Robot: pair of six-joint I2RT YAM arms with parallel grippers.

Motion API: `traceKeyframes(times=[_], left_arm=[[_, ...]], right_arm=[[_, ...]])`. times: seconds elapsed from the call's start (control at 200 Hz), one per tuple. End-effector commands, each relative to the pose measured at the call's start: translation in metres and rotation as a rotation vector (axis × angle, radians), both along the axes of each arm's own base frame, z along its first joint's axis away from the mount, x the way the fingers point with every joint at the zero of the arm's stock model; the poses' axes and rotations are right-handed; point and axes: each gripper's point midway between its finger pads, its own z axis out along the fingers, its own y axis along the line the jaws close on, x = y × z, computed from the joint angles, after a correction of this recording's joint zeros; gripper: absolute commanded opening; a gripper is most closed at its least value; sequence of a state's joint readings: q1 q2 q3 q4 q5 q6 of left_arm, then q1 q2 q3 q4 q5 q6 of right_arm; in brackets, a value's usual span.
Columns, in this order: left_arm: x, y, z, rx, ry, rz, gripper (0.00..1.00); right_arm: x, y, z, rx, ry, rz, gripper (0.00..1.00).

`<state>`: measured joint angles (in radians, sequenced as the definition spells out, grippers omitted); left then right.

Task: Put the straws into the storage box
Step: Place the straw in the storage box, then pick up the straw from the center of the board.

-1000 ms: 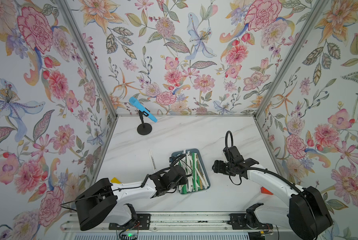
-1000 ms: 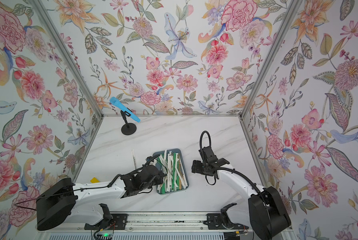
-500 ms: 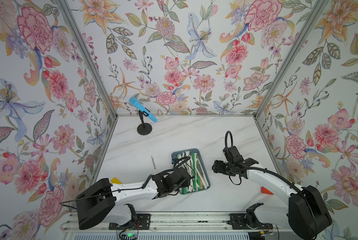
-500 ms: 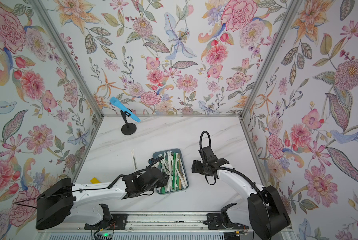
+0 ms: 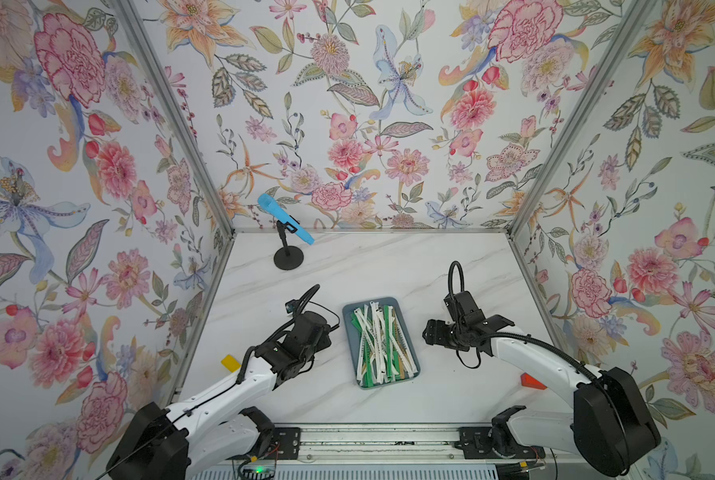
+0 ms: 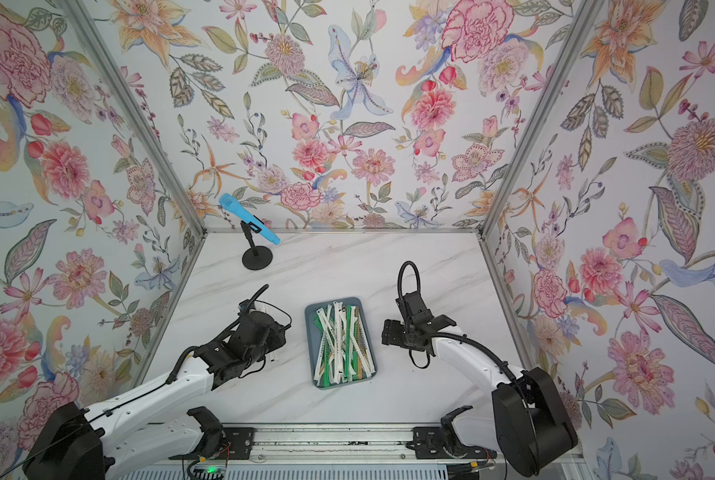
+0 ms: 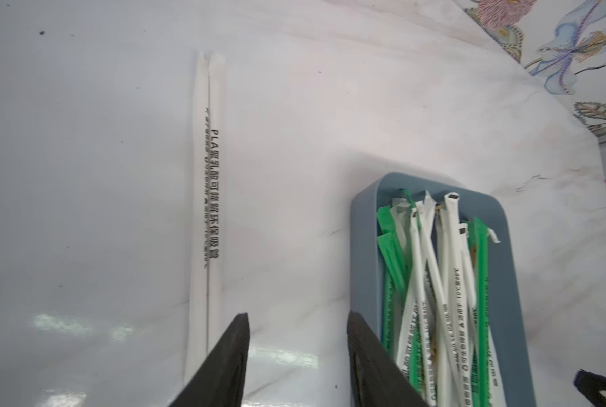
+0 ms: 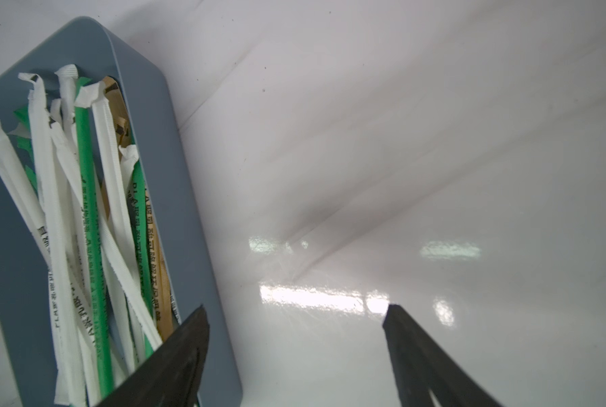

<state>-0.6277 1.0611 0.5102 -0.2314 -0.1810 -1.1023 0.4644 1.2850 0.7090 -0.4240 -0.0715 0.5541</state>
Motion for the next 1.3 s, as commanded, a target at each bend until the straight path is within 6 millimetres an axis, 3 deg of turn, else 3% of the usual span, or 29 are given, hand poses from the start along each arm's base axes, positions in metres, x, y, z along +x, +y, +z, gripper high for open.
traceKeyframes(times=[0.0, 0.265, 0.465, 0.63, 1.046, 1.296], left_arm=[[-0.003, 0.004, -0.015, 0.032, 0.025, -0.062, 0.45], [0.008, -0.007, -0.034, 0.059, 0.062, -0.105, 0.44], [0.002, 0.002, -0.052, 0.107, 0.123, -0.091, 0.43], [0.002, 0.007, -0.050, 0.121, 0.111, -0.075, 0.43], [-0.005, 0.017, -0.067, 0.190, 0.173, -0.067, 0.42], [-0.001, 0.009, -0.069, 0.178, 0.167, -0.096, 0.38]], right_arm=[[0.007, 0.004, 0.007, 0.005, -0.021, 0.003, 0.80], [0.006, 0.004, 0.005, 0.002, -0.013, 0.002, 0.80], [0.006, 0.000, 0.006, -0.002, -0.023, -0.006, 0.80], [0.006, 0.000, 0.005, -0.003, -0.017, -0.007, 0.80], [0.007, -0.003, 0.006, -0.002, -0.024, -0.013, 0.80], [0.007, -0.003, 0.005, -0.003, -0.021, -0.015, 0.80]])
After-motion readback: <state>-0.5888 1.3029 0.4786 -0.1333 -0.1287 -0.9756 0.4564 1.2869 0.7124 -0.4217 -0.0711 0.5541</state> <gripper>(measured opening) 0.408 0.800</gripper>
